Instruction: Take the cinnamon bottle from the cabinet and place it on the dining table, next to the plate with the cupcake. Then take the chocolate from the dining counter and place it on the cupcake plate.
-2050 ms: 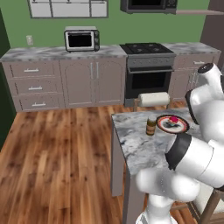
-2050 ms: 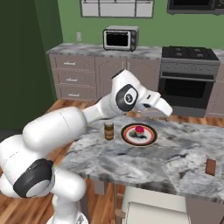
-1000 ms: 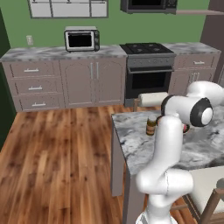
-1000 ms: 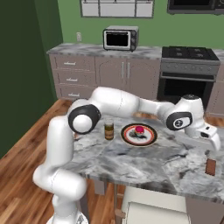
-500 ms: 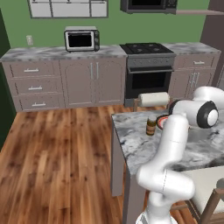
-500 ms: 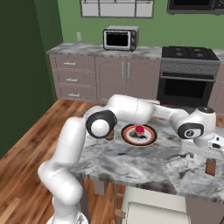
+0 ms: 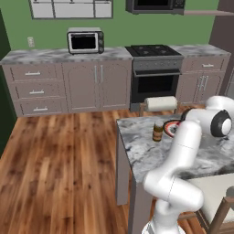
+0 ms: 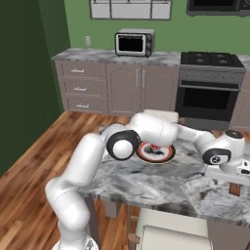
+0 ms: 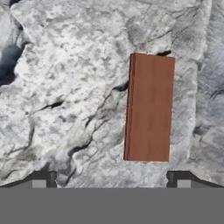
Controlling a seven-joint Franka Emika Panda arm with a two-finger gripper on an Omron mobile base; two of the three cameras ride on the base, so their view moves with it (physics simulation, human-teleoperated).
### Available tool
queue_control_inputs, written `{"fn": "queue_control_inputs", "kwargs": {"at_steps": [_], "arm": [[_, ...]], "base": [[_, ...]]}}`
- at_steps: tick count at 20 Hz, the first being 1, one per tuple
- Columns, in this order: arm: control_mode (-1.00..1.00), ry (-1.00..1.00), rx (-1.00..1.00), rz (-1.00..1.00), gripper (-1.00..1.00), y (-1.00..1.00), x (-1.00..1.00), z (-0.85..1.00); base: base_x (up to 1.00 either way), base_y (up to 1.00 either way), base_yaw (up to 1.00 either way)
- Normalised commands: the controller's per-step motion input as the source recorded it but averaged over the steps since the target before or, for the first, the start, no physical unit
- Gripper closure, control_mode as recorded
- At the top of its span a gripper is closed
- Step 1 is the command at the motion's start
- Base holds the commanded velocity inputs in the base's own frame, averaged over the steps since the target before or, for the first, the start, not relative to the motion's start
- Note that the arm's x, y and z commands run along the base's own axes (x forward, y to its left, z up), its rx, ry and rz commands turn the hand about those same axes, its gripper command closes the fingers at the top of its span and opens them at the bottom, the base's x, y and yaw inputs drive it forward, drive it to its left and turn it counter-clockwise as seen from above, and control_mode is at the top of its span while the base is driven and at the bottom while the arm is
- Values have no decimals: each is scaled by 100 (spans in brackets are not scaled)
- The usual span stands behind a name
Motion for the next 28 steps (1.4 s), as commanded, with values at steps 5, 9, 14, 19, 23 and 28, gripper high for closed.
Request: {"fn": "queue_control_inputs", "kwargs": {"at_steps": [5,9,14,19,23,28], "arm": [[-100,0,1,3,-100,-31,5,-21],[-100,0,2,1,-100,-19,22,-14],[-100,0,4,0,-100,-19,24,-12],[-100,0,4,0,100,-4,4,-39],[-100,0,1,1,100,3,0,-49],[-100,0,0,1,100,32,0,-31]], "base": [[0,0,0],[0,0,0],[0,0,0],[0,0,0],[0,0,0],[0,0,0]]}}
